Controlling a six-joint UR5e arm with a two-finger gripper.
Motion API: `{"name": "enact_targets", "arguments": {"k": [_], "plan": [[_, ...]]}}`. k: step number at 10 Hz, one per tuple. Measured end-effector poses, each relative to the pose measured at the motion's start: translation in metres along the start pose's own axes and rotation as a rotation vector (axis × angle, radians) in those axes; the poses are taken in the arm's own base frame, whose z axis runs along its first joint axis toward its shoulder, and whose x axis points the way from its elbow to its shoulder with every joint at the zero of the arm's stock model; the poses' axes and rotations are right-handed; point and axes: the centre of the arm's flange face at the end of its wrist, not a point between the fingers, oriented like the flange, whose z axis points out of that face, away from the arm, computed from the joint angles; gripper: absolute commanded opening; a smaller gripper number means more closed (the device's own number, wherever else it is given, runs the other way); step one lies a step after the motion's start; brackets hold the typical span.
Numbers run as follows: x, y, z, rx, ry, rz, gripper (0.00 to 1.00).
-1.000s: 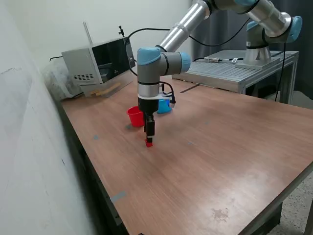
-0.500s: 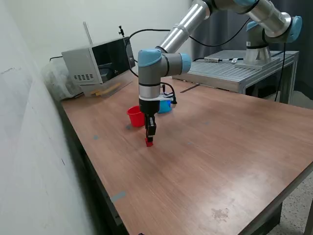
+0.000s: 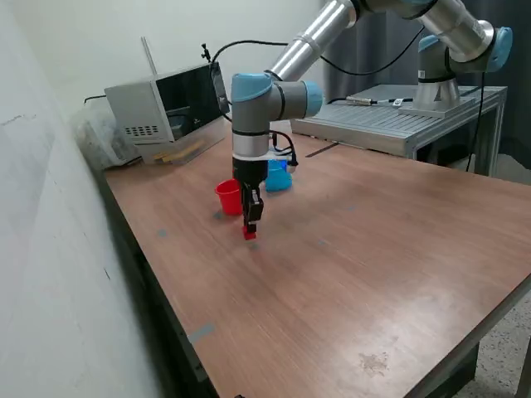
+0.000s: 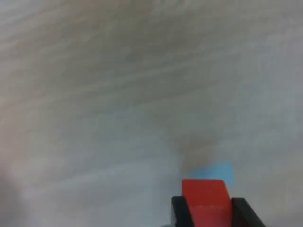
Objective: Place red objects in the red bin, and blue objects in the blue bin.
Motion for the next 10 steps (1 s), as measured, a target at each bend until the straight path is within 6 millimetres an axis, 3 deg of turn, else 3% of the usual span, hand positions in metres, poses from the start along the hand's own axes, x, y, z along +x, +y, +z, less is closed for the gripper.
{"name": "enact_targets", "arguments": {"k": [4,5,8,10], "plan": [[-0.075,0.034,-0.120,-0.099,0.003,0.008,0.00],[-0.100,0.037,-0.134,-0.094,-0.007,0.018,0.00],[-0.169,0.035,-0.124,-0.011,-0.045,0.074,0.00],[-0.191,0.030,-0.112,0.026,-0.057,0.092,0.00]]}}
